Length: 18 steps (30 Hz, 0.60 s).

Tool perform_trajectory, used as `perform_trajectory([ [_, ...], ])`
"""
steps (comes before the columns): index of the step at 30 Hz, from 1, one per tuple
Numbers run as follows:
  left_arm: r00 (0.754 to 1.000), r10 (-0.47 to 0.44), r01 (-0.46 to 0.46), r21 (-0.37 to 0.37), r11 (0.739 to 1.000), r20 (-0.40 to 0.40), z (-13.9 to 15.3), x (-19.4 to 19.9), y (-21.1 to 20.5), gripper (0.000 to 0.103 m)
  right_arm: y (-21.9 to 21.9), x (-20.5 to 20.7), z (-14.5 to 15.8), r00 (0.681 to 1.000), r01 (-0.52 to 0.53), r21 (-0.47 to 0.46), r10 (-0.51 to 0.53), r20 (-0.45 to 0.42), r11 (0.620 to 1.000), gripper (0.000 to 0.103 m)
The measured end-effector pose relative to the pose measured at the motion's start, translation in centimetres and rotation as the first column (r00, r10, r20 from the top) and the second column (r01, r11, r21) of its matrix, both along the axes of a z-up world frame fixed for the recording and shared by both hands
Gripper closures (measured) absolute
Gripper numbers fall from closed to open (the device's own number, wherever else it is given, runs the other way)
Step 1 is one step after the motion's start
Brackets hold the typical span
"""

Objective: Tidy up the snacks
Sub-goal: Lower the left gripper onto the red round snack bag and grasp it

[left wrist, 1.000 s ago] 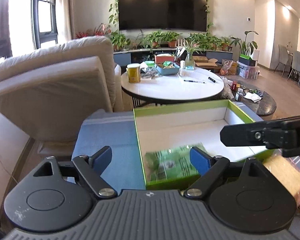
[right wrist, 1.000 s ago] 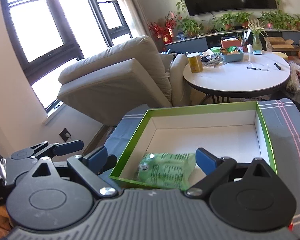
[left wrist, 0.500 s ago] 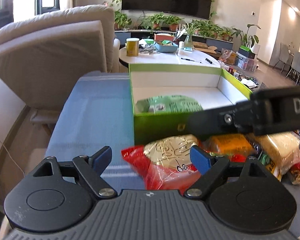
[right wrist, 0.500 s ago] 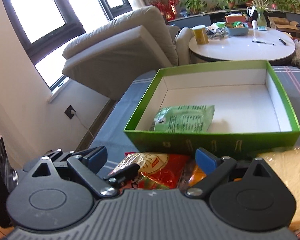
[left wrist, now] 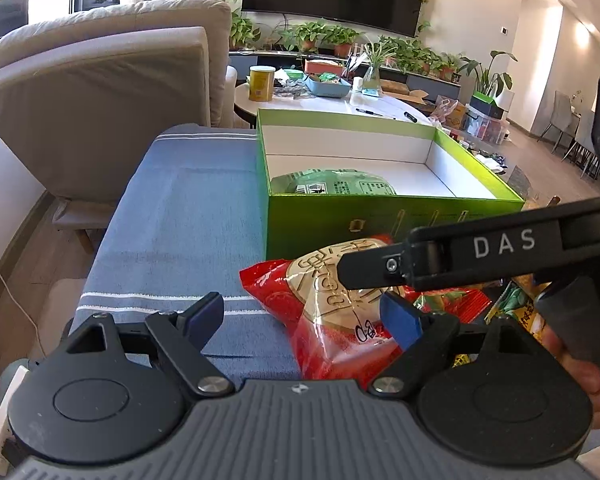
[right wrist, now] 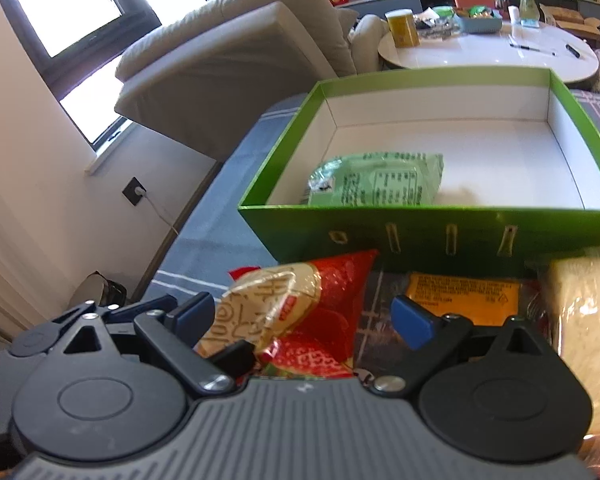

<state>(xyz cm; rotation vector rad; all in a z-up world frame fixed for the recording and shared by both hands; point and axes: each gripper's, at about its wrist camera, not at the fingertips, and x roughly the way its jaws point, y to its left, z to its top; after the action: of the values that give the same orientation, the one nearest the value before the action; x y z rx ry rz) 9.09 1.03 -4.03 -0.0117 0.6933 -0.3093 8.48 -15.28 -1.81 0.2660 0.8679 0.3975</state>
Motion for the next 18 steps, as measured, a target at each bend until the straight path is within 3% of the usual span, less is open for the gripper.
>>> perform_trajectory([
  [9, 0.998, -0.071, 0.071, -0.055, 0.996, 0.002, 1.0, -0.5, 0.1, 0.019, -0.1, 0.0, 0.3, 1.0, -0.005, 0.016, 0.005, -0.008, 1.0, 0.012],
  [14, 0.995, -0.093, 0.092, -0.052, 0.994, -0.031, -0.1, 0.1, -0.9, 0.016, -0.2, 0.5, -0.2, 0.997, -0.023, 0.102, 0.03, -0.075, 0.995, 0.012],
  [18, 0.994, -0.101, 0.097, -0.083, 0.992, -0.047, -0.2, 0.9, -0.7, 0.012, 0.0, 1.2, -0.8, 0.995, -0.009, 0.09, 0.018, -0.097, 0.996, 0.012],
])
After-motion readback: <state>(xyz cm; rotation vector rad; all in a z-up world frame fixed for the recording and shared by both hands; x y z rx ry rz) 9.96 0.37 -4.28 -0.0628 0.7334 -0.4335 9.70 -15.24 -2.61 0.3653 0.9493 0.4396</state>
